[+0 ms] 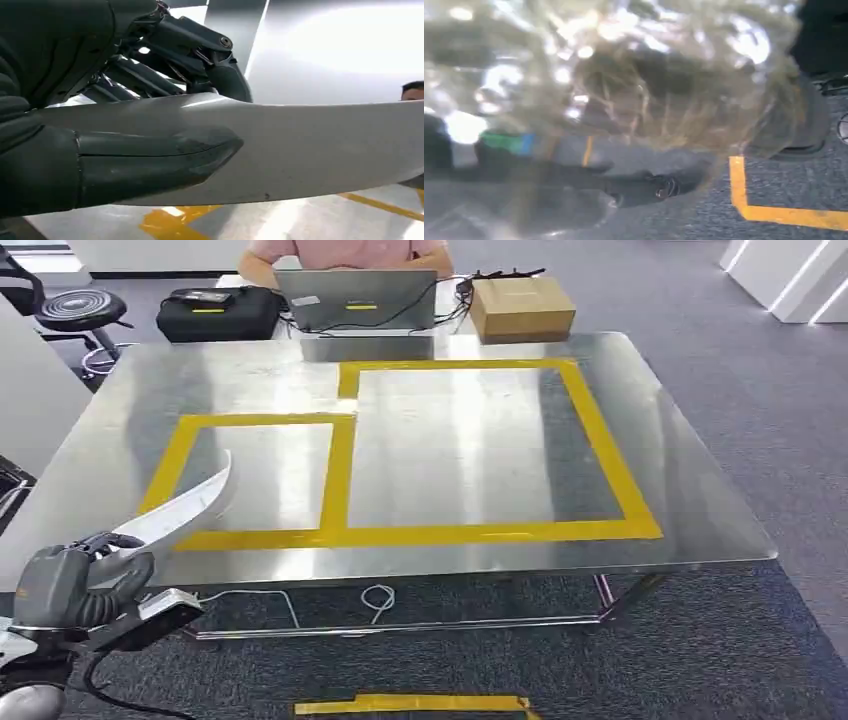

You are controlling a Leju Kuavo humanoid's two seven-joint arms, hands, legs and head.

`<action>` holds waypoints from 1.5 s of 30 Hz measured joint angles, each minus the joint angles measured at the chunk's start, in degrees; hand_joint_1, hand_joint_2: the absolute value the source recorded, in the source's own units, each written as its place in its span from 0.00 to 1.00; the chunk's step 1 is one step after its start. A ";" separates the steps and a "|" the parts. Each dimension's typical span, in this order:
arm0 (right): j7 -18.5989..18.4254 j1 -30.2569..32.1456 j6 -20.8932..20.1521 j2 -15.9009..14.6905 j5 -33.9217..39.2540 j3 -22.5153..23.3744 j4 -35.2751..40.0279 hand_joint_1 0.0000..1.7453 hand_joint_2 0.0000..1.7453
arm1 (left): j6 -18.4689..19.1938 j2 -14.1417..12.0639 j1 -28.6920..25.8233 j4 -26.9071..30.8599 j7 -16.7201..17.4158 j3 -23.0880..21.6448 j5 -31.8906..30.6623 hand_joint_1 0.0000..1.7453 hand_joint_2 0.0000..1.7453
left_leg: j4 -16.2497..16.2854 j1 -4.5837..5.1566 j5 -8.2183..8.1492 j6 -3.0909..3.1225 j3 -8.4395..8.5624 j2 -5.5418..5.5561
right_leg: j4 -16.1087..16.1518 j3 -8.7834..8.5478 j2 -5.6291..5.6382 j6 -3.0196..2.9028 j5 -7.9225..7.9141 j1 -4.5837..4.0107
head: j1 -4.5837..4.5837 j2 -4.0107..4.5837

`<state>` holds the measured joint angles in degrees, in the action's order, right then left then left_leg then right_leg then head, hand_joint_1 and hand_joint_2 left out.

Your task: Take the parts from the cabinet and place them on the table.

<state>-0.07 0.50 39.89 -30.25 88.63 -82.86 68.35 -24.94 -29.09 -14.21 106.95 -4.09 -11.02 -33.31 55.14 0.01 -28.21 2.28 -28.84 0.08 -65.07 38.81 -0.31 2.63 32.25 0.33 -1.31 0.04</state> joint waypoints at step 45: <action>0.07 3.89 -1.58 0.46 -0.07 7.19 1.60 0.00 0.00 | 0.15 1.22 1.12 0.00 -0.02 -0.98 -2.30 1.00 1.00 | 1.53 -1.10 4.04 0.35 -4.76 1.30 | 8.76 -9.80 0.83 -0.44 -1.71 1.23 | -0.31 0.00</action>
<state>0.00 4.39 38.31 -29.79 88.56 -75.67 69.94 -24.79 -27.87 -13.09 106.95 -4.11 -12.00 -35.61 56.66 -1.09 -24.17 2.63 -33.59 1.39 -56.31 29.01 0.53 2.20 30.54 1.55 -1.62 0.04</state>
